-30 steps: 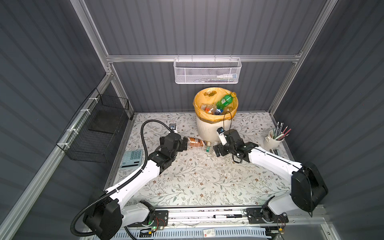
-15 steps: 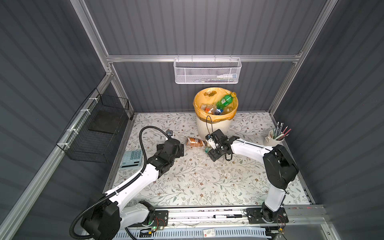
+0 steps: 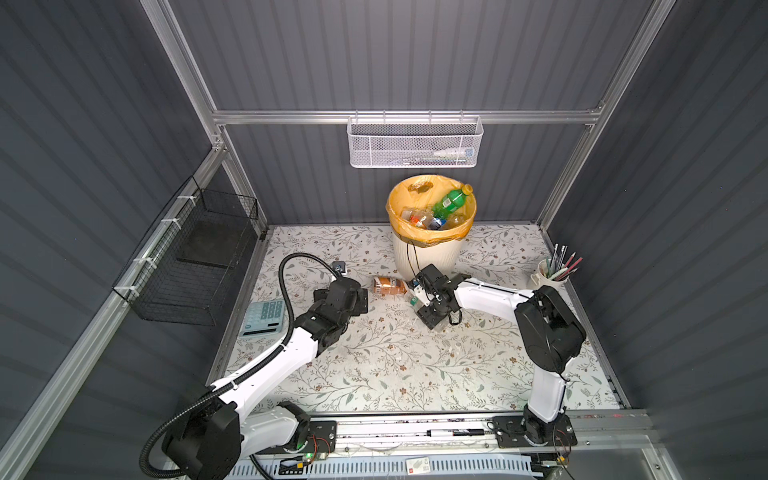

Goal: Throw the plastic bottles in the bin
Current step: 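Withdraw the left gripper while the right gripper grasps the green-labelled tea bottle, then lift the tea bottle over the bin and open the right gripper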

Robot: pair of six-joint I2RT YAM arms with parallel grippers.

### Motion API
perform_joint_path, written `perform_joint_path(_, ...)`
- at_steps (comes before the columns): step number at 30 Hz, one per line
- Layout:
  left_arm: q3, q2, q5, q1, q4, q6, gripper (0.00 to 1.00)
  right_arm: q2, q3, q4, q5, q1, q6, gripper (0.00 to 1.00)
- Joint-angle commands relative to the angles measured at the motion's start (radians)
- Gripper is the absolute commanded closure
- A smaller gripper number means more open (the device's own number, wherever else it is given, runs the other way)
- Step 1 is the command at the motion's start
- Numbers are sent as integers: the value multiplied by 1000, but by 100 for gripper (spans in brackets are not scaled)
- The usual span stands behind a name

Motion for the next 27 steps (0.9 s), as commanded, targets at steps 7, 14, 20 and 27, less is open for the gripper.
perform_joint_path(7,-4,21,6,5,-12,-14,0,-180,-72,70,-1,-1,62,50)
perform_joint_path(14,-6,30,14,7,-3,-22,0,-611,-248,249,30,-3,100,58)
perform_joint_path(20,-3,46,29,10,18,-25,0,-1020,-295,445,185,-4,1,58)
perform_joint_path(27,5,82,56,12,34,-35,0,-1097,-190,722,233,-11,-149,57)
